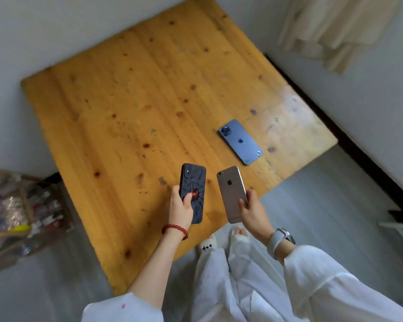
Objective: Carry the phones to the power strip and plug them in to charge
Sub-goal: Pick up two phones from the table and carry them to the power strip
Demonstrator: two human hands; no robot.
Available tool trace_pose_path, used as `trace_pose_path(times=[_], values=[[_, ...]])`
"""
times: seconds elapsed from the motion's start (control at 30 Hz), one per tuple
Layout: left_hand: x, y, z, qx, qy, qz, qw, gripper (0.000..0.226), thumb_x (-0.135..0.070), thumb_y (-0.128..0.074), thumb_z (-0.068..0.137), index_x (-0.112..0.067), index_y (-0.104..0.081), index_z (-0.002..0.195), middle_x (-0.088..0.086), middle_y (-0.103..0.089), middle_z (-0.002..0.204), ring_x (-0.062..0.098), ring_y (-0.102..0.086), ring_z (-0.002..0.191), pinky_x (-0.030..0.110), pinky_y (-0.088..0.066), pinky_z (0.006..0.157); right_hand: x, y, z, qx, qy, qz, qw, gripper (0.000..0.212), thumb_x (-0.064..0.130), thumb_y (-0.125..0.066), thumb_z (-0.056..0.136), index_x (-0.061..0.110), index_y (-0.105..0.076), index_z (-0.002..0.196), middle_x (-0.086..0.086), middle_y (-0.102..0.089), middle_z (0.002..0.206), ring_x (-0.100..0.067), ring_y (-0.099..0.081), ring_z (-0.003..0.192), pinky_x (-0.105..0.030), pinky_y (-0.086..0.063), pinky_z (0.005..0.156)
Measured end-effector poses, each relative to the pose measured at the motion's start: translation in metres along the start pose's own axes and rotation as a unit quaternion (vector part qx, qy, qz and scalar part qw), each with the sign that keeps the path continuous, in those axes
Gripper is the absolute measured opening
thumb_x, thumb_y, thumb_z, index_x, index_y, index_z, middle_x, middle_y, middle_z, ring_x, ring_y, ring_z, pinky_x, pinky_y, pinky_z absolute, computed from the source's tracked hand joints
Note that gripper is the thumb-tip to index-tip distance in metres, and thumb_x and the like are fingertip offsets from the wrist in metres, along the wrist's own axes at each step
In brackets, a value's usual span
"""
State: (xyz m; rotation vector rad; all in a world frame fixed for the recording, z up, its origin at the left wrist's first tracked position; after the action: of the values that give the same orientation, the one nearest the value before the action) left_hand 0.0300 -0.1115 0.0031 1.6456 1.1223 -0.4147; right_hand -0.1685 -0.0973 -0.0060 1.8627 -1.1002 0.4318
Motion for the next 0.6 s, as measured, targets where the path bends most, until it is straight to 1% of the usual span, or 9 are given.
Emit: trace_pose_path(times=[0.1,0.17,0.23,0.27,0.37,0.43,0.53,0.6], values=[[-0.045,-0.031,-0.012,0.054,-0.069,0.041,0.995,0.029,-0.018,-0.046,0.092,-0.004,-0.043,0.117,0.015,-0.059,0.112,0.031,-0.055,0.096,0.034,-0.045,0.076,-0.031,0.038,-0.027,-0.062,-0.031,0.046,0.997,0.021,0.013,-0.04,0.094,0.006,-0.042,0.114,-0.018,-0.06,0.108,-0.03,-0.053,0.085,-0.034,-0.037,0.068],[-0.087,-0.077,-0.046,0.118,-0.139,0.089,0.979,0.027,-0.02,-0.048,0.091,-0.005,-0.044,0.114,0.017,-0.062,0.109,0.036,-0.057,0.096,0.038,-0.047,0.075,-0.075,0.082,-0.066,-0.148,-0.069,0.096,0.982,0.022,0.012,-0.04,0.094,0.005,-0.043,0.114,-0.019,-0.06,0.11,-0.033,-0.055,0.093,-0.033,-0.034,0.069],[-0.101,-0.09,-0.055,0.125,-0.158,0.101,0.974,0.026,-0.021,-0.048,0.091,-0.008,-0.045,0.113,0.016,-0.063,0.108,0.035,-0.057,0.095,0.038,-0.046,0.074,-0.088,0.093,-0.077,-0.161,-0.083,0.121,0.976,0.021,0.011,-0.04,0.094,0.004,-0.044,0.113,-0.021,-0.06,0.11,-0.035,-0.055,0.096,-0.033,-0.035,0.071],[-0.112,-0.109,-0.07,0.146,-0.184,0.108,0.966,0.025,-0.021,-0.048,0.09,-0.009,-0.045,0.112,0.015,-0.063,0.108,0.035,-0.057,0.095,0.038,-0.047,0.074,-0.105,0.107,-0.093,-0.186,-0.097,0.14,0.968,0.021,0.01,-0.039,0.094,0.003,-0.044,0.113,-0.021,-0.06,0.11,-0.034,-0.055,0.097,-0.034,-0.036,0.072],[-0.14,-0.174,-0.142,0.22,-0.254,0.129,0.933,0.023,-0.021,-0.049,0.09,-0.009,-0.046,0.109,0.016,-0.063,0.105,0.035,-0.058,0.094,0.041,-0.049,0.076,-0.17,0.147,-0.159,-0.266,-0.137,0.196,0.934,0.021,0.01,-0.039,0.093,0.005,-0.045,0.113,-0.021,-0.06,0.109,-0.032,-0.055,0.095,-0.035,-0.039,0.074],[-0.151,-0.221,-0.205,0.274,-0.299,0.134,0.904,0.02,-0.02,-0.049,0.089,-0.009,-0.047,0.106,0.014,-0.064,0.1,0.035,-0.059,0.093,0.04,-0.049,0.075,-0.224,0.166,-0.212,-0.318,-0.175,0.228,0.904,0.021,0.012,-0.04,0.093,0.006,-0.045,0.113,-0.019,-0.061,0.108,-0.032,-0.056,0.095,-0.035,-0.039,0.074],[-0.154,-0.288,-0.308,0.345,-0.35,0.148,0.858,0.018,-0.02,-0.048,0.09,-0.009,-0.048,0.104,0.006,-0.061,0.092,0.033,-0.059,0.089,0.034,-0.045,0.07,-0.306,0.184,-0.301,-0.384,-0.229,0.277,0.85,0.022,0.012,-0.04,0.092,0.007,-0.046,0.112,-0.018,-0.061,0.107,-0.031,-0.054,0.092,-0.032,-0.036,0.071],[-0.149,-0.332,-0.385,0.398,-0.373,0.163,0.822,0.019,-0.021,-0.048,0.09,-0.01,-0.048,0.105,0.007,-0.062,0.093,0.032,-0.059,0.09,0.033,-0.044,0.07,-0.361,0.191,-0.367,-0.428,-0.264,0.309,0.807,0.022,0.013,-0.04,0.092,0.007,-0.046,0.112,-0.017,-0.061,0.106,-0.03,-0.054,0.092,-0.031,-0.035,0.07]])
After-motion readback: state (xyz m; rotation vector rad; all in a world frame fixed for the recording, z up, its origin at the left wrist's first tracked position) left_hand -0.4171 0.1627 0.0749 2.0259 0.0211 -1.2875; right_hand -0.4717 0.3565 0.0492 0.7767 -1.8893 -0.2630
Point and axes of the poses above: each hand's wrist, its own z-axis towards the middle knuckle, its own y-axis out of the back of the hand, x = y × z, the point moved 5 cm from there along z, towards the middle knuckle
